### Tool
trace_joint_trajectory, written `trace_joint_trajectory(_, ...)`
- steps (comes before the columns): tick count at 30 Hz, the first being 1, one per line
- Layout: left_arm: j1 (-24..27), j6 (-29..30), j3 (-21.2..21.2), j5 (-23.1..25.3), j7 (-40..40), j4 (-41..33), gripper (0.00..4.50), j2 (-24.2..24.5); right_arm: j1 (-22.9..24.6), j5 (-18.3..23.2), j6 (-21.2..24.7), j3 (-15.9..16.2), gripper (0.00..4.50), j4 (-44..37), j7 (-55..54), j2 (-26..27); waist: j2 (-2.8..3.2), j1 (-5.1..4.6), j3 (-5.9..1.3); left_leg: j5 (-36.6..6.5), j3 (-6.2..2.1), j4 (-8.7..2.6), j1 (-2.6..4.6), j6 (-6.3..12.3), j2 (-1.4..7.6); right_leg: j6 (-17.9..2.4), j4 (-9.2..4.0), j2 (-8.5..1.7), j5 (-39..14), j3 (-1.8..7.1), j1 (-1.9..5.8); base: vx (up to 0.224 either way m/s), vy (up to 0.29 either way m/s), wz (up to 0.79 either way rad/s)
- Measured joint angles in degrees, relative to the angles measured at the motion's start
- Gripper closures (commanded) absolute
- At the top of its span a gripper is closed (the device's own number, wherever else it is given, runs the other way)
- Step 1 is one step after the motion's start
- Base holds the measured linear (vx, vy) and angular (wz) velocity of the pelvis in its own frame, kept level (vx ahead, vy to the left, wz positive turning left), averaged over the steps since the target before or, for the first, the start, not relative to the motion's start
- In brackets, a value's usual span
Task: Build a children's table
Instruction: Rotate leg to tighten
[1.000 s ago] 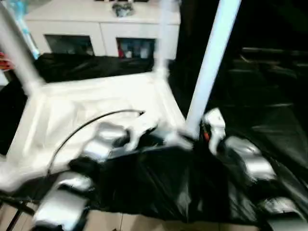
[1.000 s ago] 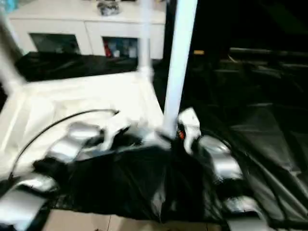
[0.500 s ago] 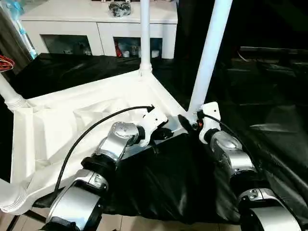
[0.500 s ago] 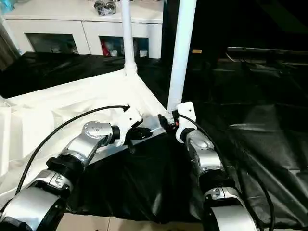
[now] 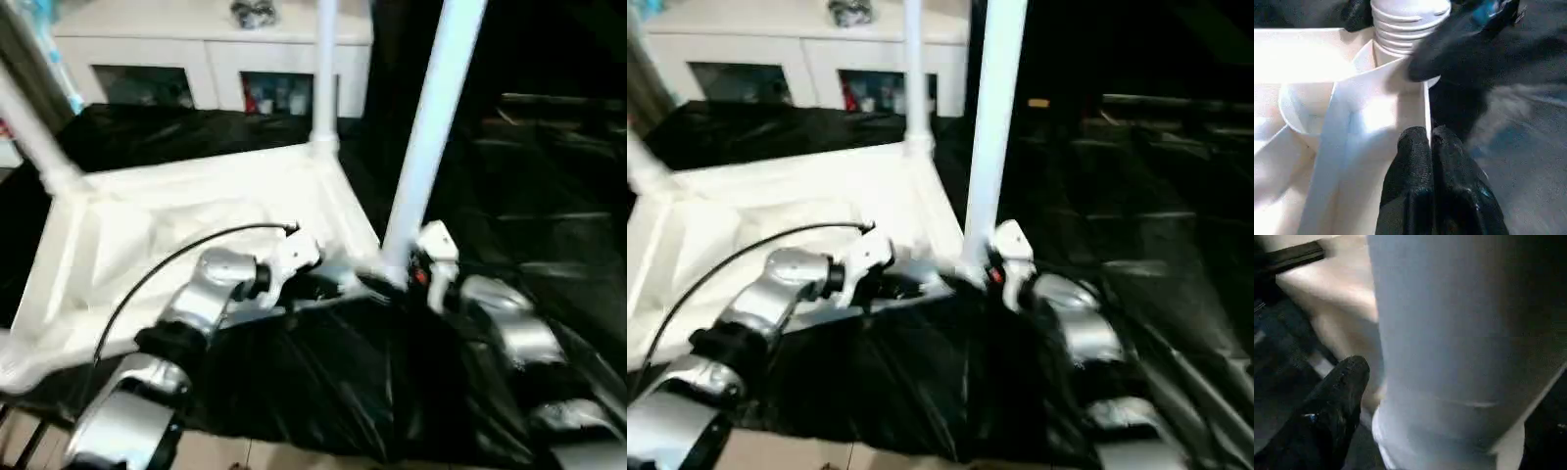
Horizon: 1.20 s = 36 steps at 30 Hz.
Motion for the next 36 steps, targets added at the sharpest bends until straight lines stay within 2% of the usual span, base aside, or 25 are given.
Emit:
trace_joint_trajectory(7, 0.38, -0.56, -1.08, -1.45, -7.67, -0.55, 4.50, 2.22, 3.77, 1.92, 4.03, 3.24, 0.54, -8.02, 12.16, -6.20, -0.05, 1.33, 0.03, 0.00, 0.04, 0.03, 0.02, 0.00, 0.02, 0.03, 0.00, -0.01, -0.02, 0.03, 0.04, 0.000, 0.000, 0.00)
trace_joint_trajectory(9, 0.38, -0.56, -1.22, -1.63, -8.47, -0.55, 4.50, 2.52, 3.82, 2.06, 4.72, 3.61, 0.54, -8.59, 13.26, -6.49, -0.05, 1.44, 0.03, 0.00, 0.04, 0.03, 0.02, 0.00, 0.02, 0.03, 0.01, -0.01, -0.02, 0.03, 0.04, 0.000, 0.000, 0.00)
trace_joint_trajectory(10, 0.38, -0.56, -1.32, -1.78, -9.15, -0.56, 4.50, 2.74, 3.84, 2.22, 5.13, 3.86, 0.87, -8.95, 13.99, -6.71, -0.05, 1.52, 0.03, 0.00, 0.04, 0.03, 0.02, 0.00, 0.02, 0.03, 0.01, -0.01, -0.02, 0.03, 0.04, 0.000, 0.000, 0.00)
trace_joint_trajectory(12, 0.39, -0.56, -1.37, -1.81, -9.67, -0.60, 4.50, 2.88, 3.85, 2.29, 5.64, 3.88, 0.89, -9.16, 14.13, -6.82, -0.05, 1.53, 0.03, 0.00, 0.05, 0.03, 0.02, -0.01, 0.02, 0.03, 0.00, -0.01, -0.02, 0.03, 0.04, 0.000, 0.000, 0.00)
trace_joint_trajectory(13, 0.42, -0.55, -1.44, -1.87, -10.00, -0.70, 4.50, 3.02, 4.04, 2.29, 5.98, 3.90, 1.11, -9.67, 14.18, -6.90, -0.05, 1.55, 0.03, 0.00, 0.05, 0.02, 0.01, -0.01, 0.02, 0.04, 0.00, -0.01, -0.02, 0.03, 0.04, 0.000, 0.000, 0.00)
trace_joint_trajectory(21, 0.61, -0.44, -1.38, -2.19, -10.03, -0.70, 4.50, 3.16, 4.70, 2.32, 6.86, 3.53, 1.64, -10.57, 12.83, -5.77, -0.04, 1.54, 0.03, 0.00, 0.04, 0.02, 0.03, -0.01, 0.03, 0.05, 0.02, -0.01, -0.03, 0.02, 0.05, 0.000, 0.000, 0.00)
trace_joint_trajectory(24, 0.61, 0.68, -0.24, -1.27, -5.26, -0.37, 4.50, 1.87, 4.33, 1.90, 5.32, 0.95, 1.68, -7.56, 6.42, -2.69, 0.01, 1.25, -0.01, 0.01, 0.04, 0.10, 0.14, -0.02, 0.03, 0.04, 0.05, -0.01, -0.02, 0.05, 0.14, 0.000, 0.000, 0.00)
trace_joint_trajectory(28, -1.19, 1.48, 0.59, 0.38, 3.94, 2.61, 4.50, -1.60, 0.68, 0.69, 4.26, -2.79, 1.70, -0.89, -7.63, 2.41, 0.08, -0.31, 0.00, 0.01, 0.02, 0.15, 0.14, -0.03, -0.04, 0.20, 0.00, -0.02, -0.10, 0.10, 0.14, 0.000, 0.000, 0.00)
trace_joint_trajectory(31, -3.19, 2.91, 1.57, 1.50, 11.66, 5.62, 4.50, -4.77, -2.70, -0.76, 3.37, -4.80, 1.71, 4.13, -19.19, 6.22, 0.19, -0.88, -0.01, 0.01, -0.02, 0.16, 0.19, -0.03, -0.05, 0.21, -0.01, -0.02, -0.11, 0.08, 0.18, 0.000, 0.000, 0.00)
trace_joint_trajectory(36, -4.28, 3.53, 1.97, 2.15, 17.84, 7.26, 4.50, -7.11, -5.53, -2.12, 2.52, -6.30, 1.71, 8.11, -30.11, 9.78, 0.39, -1.43, -0.04, 0.01, -0.11, 0.12, 0.14, -0.02, -0.09, 0.22, -0.02, -0.02, -0.10, 0.04, 0.19, 0.000, 0.000, 0.00)
